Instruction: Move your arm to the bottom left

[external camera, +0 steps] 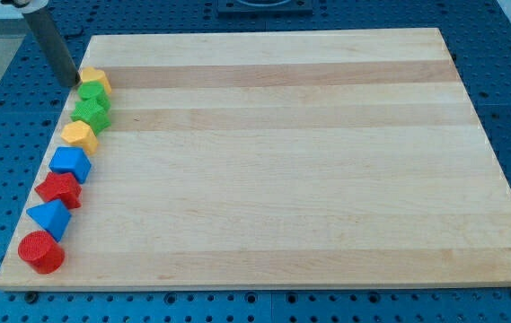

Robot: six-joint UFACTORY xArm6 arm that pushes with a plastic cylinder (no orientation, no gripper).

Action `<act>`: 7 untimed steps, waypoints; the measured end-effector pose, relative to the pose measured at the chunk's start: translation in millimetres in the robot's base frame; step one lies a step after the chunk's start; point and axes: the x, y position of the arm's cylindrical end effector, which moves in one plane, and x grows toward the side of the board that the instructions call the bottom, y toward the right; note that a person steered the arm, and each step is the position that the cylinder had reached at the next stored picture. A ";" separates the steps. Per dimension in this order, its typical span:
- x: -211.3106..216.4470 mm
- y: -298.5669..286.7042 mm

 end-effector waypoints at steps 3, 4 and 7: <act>74.9 0.0; 88.6 0.3; 173.2 0.2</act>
